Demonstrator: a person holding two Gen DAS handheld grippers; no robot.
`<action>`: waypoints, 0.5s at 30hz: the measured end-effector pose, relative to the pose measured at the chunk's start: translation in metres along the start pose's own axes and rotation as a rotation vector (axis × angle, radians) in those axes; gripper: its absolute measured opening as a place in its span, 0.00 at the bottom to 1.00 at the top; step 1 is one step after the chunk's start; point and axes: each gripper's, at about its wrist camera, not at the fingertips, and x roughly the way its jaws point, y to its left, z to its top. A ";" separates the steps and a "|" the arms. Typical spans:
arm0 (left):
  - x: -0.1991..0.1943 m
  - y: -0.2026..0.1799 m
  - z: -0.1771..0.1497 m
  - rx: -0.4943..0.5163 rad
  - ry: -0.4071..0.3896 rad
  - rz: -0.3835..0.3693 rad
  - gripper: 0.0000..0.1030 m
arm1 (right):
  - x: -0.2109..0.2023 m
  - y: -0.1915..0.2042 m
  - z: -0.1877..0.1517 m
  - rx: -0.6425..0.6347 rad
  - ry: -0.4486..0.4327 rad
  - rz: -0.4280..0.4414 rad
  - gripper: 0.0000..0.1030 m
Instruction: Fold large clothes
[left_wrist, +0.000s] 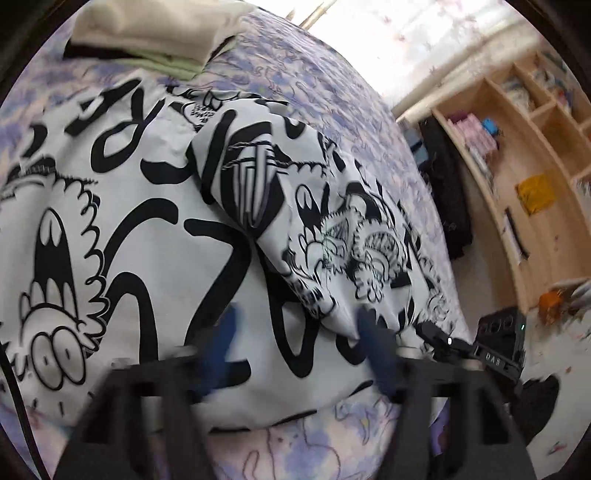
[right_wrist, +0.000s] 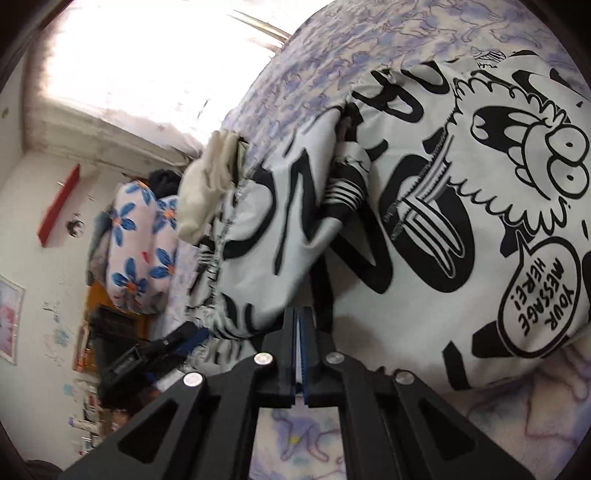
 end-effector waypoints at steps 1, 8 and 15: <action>0.002 0.005 0.002 -0.016 -0.007 -0.020 0.72 | -0.001 0.000 0.001 0.014 -0.007 0.009 0.05; 0.035 0.023 0.023 -0.096 0.029 -0.150 0.72 | 0.018 -0.004 0.010 0.099 0.014 -0.010 0.39; 0.054 0.015 0.040 -0.093 -0.012 -0.122 0.00 | 0.043 0.003 0.017 0.113 -0.008 -0.001 0.39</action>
